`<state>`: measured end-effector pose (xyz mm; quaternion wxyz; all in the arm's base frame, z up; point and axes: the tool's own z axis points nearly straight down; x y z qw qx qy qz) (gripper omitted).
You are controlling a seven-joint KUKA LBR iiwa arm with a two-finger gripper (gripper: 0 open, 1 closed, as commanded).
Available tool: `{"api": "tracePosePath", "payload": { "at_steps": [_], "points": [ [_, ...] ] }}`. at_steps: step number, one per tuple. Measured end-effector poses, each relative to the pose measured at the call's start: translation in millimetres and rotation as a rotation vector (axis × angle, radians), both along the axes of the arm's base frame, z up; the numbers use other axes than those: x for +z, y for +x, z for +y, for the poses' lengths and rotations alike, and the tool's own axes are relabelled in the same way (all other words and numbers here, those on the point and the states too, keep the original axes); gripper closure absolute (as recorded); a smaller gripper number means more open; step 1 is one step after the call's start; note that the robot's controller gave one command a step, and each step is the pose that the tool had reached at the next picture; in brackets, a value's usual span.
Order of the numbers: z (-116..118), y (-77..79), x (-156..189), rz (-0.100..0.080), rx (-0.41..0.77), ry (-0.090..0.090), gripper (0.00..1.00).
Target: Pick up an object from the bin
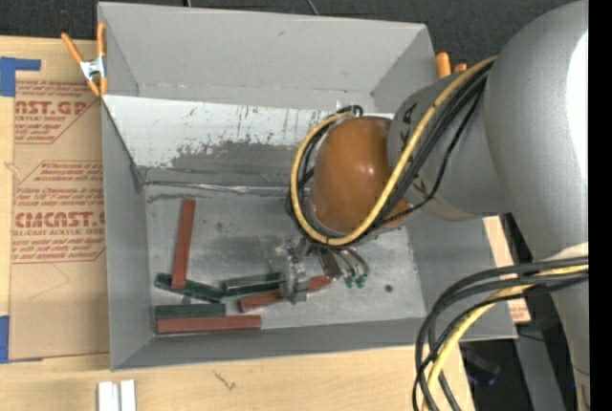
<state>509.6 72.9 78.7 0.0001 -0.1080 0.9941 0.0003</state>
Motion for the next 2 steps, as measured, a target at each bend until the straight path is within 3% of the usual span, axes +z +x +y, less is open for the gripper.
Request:
{"api": "tracePosePath", "payload": {
  "at_steps": [1,2],
  "points": [
    [0.0,0.0,0.0,0.000,0.000,0.000,1.00],
    [18.9,0.0,160.2,-0.005,0.040,0.001,1.00]
  ]
}}
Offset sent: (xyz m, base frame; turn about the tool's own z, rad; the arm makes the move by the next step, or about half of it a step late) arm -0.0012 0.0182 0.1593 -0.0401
